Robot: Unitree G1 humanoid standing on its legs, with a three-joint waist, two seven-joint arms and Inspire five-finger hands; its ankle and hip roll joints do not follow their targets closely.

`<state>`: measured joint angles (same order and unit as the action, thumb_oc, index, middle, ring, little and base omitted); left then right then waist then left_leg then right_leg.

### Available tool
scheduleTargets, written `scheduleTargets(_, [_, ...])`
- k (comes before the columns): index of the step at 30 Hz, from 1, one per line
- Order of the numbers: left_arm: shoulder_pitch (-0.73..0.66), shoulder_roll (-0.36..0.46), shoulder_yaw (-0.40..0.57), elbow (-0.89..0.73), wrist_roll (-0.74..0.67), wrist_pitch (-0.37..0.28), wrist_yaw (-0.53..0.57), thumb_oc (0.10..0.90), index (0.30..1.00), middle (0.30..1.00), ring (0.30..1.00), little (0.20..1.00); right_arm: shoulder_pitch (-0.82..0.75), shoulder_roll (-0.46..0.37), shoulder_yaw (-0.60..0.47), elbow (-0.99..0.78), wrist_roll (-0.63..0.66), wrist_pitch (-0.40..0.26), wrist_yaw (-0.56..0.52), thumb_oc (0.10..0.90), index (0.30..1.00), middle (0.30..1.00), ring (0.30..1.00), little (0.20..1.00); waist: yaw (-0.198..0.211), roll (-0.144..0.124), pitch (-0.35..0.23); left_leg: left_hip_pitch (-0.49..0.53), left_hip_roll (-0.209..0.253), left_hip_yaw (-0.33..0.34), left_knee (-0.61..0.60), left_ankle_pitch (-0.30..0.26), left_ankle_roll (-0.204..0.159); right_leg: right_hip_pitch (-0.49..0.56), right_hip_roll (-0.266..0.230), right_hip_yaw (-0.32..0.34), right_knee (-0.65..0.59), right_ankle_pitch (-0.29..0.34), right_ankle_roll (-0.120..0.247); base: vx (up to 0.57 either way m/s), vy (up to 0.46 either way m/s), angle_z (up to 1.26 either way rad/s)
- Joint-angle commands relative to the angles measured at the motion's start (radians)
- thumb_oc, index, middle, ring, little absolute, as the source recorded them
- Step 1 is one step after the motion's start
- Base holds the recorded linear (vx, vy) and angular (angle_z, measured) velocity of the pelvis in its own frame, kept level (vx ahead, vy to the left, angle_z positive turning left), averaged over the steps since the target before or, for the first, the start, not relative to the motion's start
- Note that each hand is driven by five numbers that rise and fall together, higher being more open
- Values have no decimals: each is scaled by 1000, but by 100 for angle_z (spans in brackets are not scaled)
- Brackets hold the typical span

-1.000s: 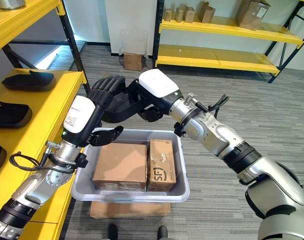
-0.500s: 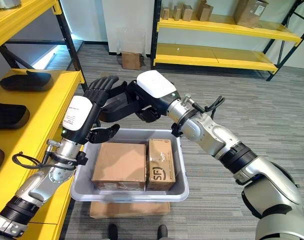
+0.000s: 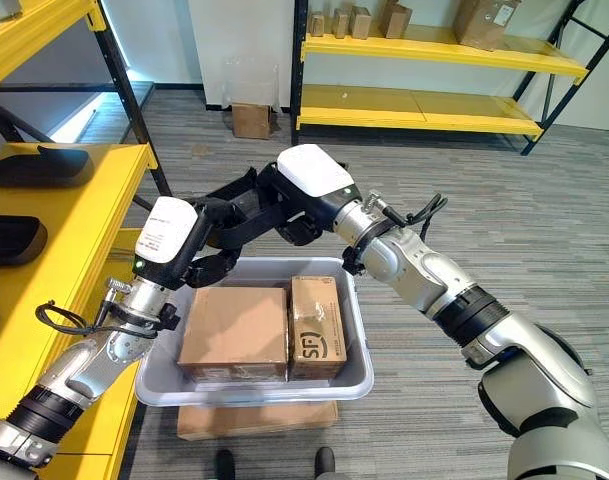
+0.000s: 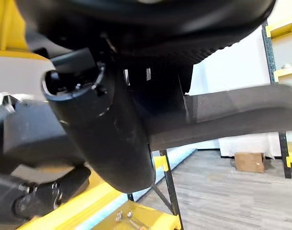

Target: Move parts from the plastic box to the shelf.

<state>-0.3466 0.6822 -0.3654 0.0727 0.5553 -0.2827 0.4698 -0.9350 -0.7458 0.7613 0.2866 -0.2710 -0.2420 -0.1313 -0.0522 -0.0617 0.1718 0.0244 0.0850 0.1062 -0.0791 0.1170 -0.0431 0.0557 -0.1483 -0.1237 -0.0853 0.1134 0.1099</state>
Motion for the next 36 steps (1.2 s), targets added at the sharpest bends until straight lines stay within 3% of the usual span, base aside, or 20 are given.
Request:
scheduleTargets(1, [-75,-24,-64,51,-4,-30,14,400,300,300,300,300,-154,92,-140,-5,120,-68,-130,400,300,300,300,300,23,-26,-157,103,40,30,-8,-140,-19,21,-52,10,44,-49,69,0,0,0])
scheduleTargets(13, [-55,-31,-46,49,-7,-24,22,400,300,300,300,300,-133,104,-160,-3,118,-62,-137,400,300,300,300,300,23,-22,-161,103,38,28,-8,-140,-18,26,-51,9,40,-48,66,0,0,0])
scheduleTargets(14, [-50,-33,-40,48,-11,-23,22,400,300,300,300,300,-123,108,-168,-7,128,-62,-135,863,948,948,948,948,22,-20,-161,103,38,28,-8,-140,-18,25,-51,10,40,-48,66,0,0,0])
scheduleTargets(15, [-47,-34,-36,49,-12,-22,21,400,300,300,300,300,-112,109,-175,-14,134,-62,-132,900,1000,1000,1000,1000,22,-19,-161,103,38,28,-8,-139,-18,25,-51,10,40,-49,65,0,0,0])
scheduleTargets(29, [82,-32,94,38,-10,-5,-2,400,300,300,300,300,225,75,-427,-305,285,-105,-75,900,1000,1000,1000,1000,-16,7,-155,103,39,46,-8,-140,-19,10,-51,30,36,-41,68,-9,-3,-6])
scheduleTargets(33, [118,-39,156,32,2,3,-2,400,300,300,300,300,444,109,-575,-459,359,-136,-36,900,1000,1000,1000,1000,-52,22,-149,101,45,68,-8,-139,-21,-11,-46,57,31,-33,71,-30,-17,-14])
scheduleTargets(36, [136,-42,178,28,5,6,-2,400,300,300,300,300,524,116,-618,-497,383,-143,-19,900,1000,1000,1000,1000,-67,26,-146,99,46,76,-8,-137,-23,-19,-43,68,29,-28,73,-15,-14,-21])
